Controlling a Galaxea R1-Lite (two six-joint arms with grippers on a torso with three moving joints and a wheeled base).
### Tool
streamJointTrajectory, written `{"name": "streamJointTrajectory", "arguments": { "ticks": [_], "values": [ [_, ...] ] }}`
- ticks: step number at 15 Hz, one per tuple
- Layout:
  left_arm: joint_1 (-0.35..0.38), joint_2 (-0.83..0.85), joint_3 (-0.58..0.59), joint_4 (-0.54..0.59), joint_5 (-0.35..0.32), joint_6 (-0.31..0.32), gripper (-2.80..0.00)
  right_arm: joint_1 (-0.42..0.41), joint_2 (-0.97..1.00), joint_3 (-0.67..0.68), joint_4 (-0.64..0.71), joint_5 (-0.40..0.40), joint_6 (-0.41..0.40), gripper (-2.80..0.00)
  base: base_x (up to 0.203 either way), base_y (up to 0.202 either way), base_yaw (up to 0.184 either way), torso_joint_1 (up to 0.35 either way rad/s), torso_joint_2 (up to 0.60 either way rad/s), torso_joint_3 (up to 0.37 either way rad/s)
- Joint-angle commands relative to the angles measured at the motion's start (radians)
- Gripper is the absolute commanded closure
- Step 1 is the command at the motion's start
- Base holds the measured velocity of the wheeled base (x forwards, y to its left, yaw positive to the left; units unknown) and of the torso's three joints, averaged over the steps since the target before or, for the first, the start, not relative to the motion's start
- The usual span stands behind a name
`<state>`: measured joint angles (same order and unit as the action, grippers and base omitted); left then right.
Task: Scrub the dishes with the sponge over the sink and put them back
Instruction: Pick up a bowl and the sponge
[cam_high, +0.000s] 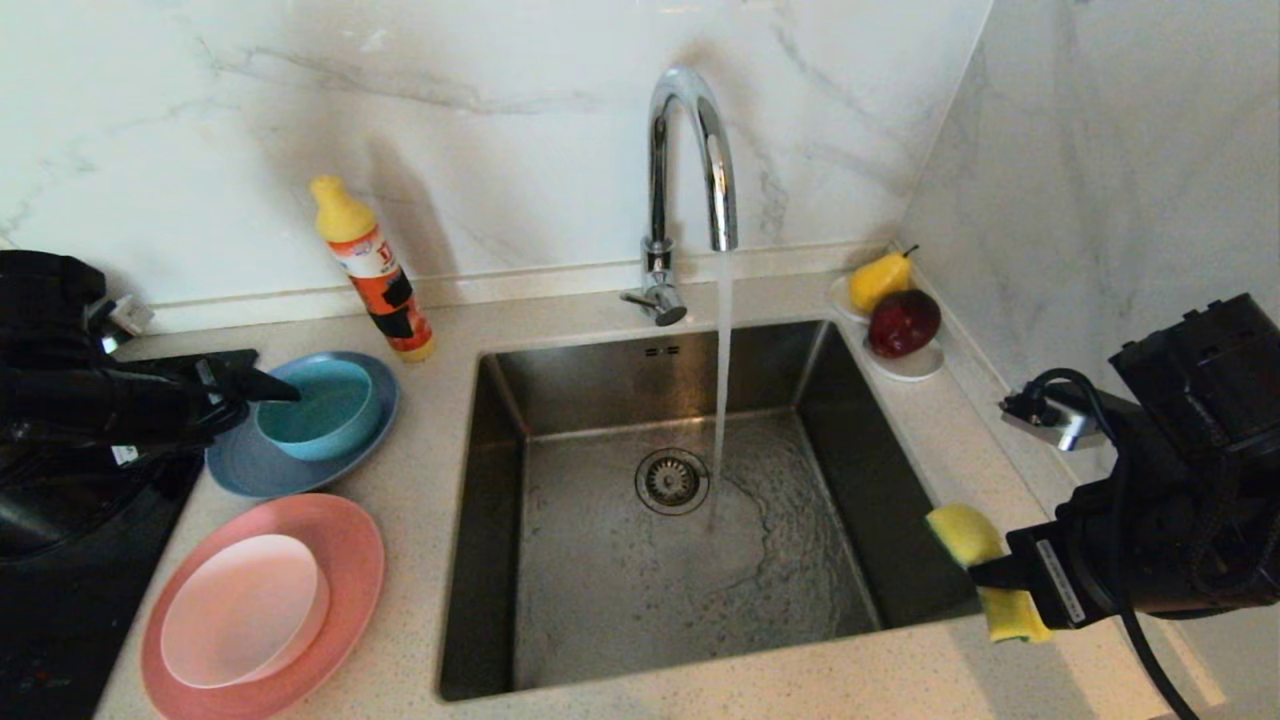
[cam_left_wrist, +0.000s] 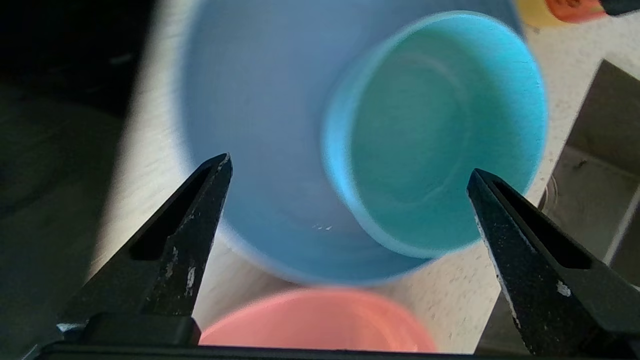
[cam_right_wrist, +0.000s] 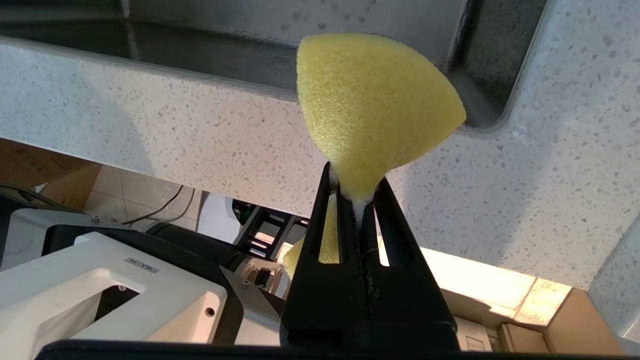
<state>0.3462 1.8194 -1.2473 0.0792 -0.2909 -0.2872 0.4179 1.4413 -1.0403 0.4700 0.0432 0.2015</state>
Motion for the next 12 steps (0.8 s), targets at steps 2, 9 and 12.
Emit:
{"name": "streamJointTrajectory", "arguments": {
  "ticks": [2, 9, 12],
  "values": [
    [-0.032, 0.032, 0.009, -0.016, -0.002, -0.002, -2.8, -0.007, 0.003, -0.003, 0.002, 0.001, -0.001, 0.0, 0.0, 0.0, 0.0, 0.0, 0.0, 0.0],
    [-0.03, 0.088, 0.028, -0.077, 0.043, 0.005, -2.8, -0.011, -0.007, 0.005, 0.004, 0.001, -0.001, 0.0, 0.0, 0.0, 0.0, 0.0, 0.0, 0.0],
    [-0.029, 0.092, 0.023, -0.082, 0.055, 0.019, -2.8, -0.011, -0.009, 0.009, 0.004, 0.001, -0.001, 0.0, 0.0, 0.0, 0.0, 0.0, 0.0, 0.0]
  ]
}}
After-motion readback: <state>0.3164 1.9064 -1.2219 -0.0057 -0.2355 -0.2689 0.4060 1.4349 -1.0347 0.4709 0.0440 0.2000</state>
